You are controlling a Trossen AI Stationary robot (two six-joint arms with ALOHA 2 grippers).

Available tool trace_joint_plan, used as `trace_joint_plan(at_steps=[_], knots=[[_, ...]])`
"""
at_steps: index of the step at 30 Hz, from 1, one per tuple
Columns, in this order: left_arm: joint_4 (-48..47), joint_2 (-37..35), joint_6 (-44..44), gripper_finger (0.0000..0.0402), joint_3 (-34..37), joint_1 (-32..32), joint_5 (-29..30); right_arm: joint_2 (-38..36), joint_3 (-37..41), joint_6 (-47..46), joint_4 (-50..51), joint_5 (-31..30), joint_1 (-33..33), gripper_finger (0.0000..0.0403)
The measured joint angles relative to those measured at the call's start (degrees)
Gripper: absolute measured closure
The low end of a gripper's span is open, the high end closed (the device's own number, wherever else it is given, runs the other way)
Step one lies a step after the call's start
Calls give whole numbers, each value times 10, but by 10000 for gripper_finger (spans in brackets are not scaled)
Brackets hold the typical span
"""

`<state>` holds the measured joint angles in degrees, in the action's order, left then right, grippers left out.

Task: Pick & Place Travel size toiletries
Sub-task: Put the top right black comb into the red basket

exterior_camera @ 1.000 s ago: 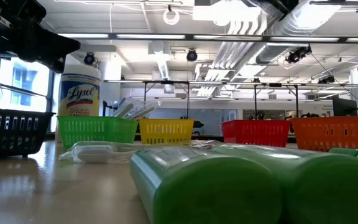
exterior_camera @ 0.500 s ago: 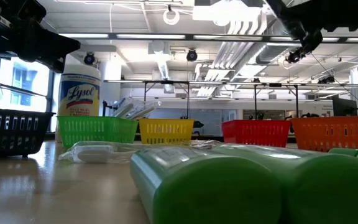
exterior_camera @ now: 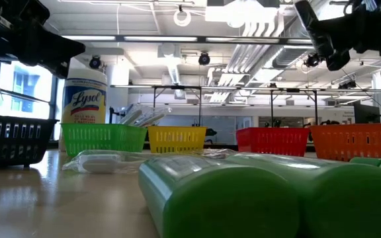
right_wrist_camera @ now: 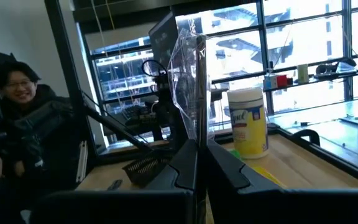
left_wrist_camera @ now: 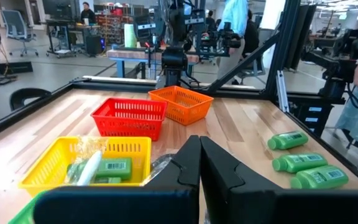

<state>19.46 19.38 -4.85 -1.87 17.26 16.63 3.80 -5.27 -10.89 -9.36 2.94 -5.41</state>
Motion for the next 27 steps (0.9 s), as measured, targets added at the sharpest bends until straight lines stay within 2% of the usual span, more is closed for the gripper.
trace_joint_plan(at_steps=[10,17,23,27], knots=[[1,0,-30,402,0,0,-8,-18,46,1,-2,-2,0,395],[0,0,-30,402,0,0,-8,-18,48,-11,-13,-17,0,395],[1,0,-30,402,0,0,-7,-12,45,-11,-8,-82,0,395],[8,0,-30,402,0,0,-5,13,4,-32,59,-131,0,395]])
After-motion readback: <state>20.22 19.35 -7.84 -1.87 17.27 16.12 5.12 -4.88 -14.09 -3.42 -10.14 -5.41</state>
